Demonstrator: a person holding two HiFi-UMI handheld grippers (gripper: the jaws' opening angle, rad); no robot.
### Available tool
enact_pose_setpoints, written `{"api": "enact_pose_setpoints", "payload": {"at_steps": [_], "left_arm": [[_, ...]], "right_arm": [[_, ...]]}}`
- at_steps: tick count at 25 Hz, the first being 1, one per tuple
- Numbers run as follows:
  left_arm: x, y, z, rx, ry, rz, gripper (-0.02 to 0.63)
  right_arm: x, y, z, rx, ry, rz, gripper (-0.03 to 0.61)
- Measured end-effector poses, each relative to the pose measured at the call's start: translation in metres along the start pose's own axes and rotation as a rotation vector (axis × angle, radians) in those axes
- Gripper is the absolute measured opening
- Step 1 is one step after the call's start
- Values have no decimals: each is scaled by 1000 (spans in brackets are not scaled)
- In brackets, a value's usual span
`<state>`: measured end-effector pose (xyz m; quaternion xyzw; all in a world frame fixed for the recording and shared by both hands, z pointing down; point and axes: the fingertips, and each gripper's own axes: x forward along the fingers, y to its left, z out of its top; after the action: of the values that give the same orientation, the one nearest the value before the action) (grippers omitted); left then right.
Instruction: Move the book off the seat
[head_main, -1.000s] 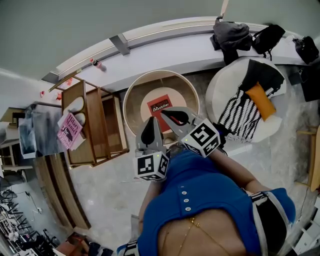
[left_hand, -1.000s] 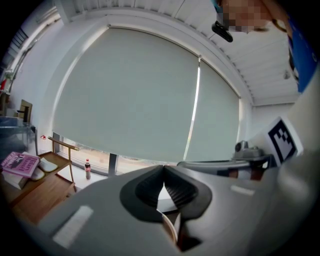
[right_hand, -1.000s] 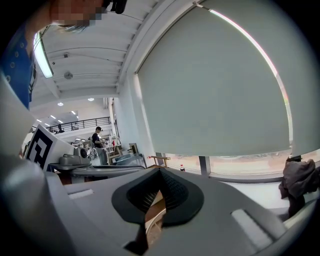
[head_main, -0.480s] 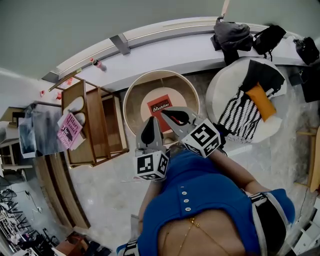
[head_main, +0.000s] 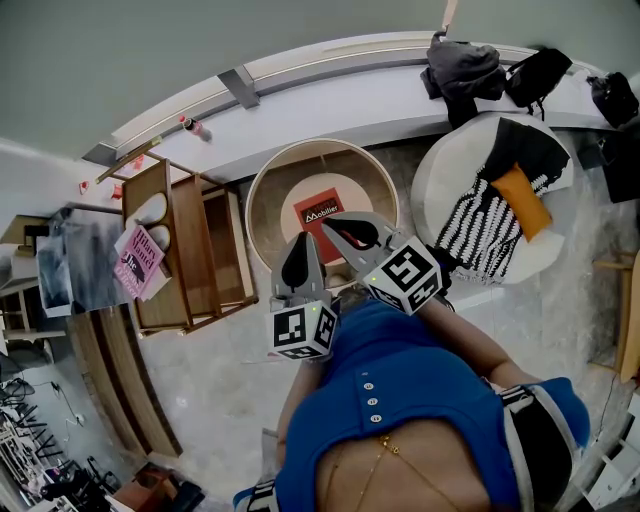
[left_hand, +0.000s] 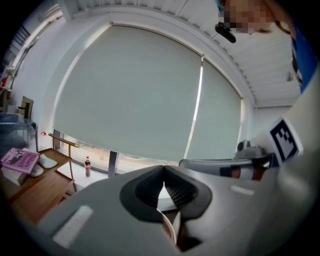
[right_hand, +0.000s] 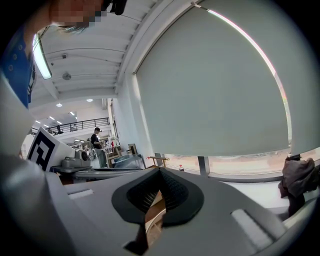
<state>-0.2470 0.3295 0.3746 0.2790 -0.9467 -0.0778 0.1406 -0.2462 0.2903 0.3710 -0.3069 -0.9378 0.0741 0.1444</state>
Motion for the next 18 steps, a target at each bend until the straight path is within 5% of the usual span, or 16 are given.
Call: {"api": "enact_pose_setpoints", "payload": {"at_steps": [18], "left_arm": [[4,5,-4,-16,19,-2,0]], "right_arm": [[5,-2,-2,12,10,0,-2]]}}
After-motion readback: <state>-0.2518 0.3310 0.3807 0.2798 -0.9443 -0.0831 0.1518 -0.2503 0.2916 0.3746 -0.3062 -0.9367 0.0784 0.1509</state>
